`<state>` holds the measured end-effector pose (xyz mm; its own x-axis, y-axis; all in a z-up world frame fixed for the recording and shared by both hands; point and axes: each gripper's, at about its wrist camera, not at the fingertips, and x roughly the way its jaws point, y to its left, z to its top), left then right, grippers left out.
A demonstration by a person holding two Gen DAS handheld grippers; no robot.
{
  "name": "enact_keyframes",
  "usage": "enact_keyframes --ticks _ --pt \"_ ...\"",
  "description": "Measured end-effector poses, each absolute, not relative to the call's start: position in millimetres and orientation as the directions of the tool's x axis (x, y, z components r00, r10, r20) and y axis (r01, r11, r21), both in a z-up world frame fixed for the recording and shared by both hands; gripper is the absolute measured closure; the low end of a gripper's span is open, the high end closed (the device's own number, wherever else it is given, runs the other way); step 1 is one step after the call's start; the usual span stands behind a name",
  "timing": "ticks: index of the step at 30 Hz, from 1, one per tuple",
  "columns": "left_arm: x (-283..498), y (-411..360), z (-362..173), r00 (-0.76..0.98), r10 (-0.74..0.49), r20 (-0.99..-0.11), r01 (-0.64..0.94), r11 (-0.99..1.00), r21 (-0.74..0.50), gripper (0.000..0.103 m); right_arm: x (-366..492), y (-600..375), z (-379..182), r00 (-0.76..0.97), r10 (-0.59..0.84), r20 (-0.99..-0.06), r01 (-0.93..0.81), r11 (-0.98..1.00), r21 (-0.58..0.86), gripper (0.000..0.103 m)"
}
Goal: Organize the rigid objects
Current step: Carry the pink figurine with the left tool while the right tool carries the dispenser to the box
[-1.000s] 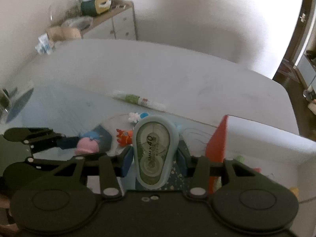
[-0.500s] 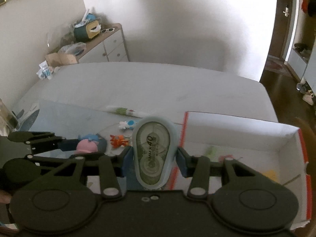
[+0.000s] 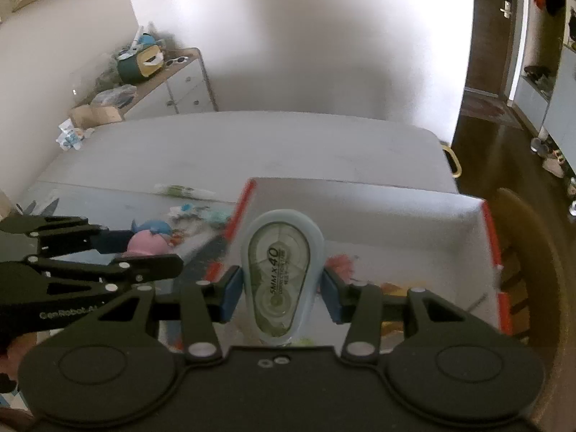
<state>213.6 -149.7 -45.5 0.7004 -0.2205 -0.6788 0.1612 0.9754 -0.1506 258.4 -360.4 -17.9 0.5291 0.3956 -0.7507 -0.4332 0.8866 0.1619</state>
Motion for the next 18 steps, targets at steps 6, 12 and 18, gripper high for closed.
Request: enact_keyframes --ticks 6,12,18 --pt "228 -196 -47 0.683 -0.23 -0.693 0.193 0.972 -0.132 0.065 265 -407 -26 0.533 0.383 -0.754 -0.411 0.897 0.165 0.057" --pt "249 -232 -53 0.657 -0.228 -0.718 0.215 0.97 -0.111 0.065 272 -438 -36 0.532 0.364 -0.764 -0.395 0.905 0.157 0.057" --pt "278 -254 -64 0.627 -0.211 -0.75 0.207 0.973 -0.1 0.065 280 -450 -50 0.505 0.35 -0.789 -0.403 0.904 0.143 0.057"
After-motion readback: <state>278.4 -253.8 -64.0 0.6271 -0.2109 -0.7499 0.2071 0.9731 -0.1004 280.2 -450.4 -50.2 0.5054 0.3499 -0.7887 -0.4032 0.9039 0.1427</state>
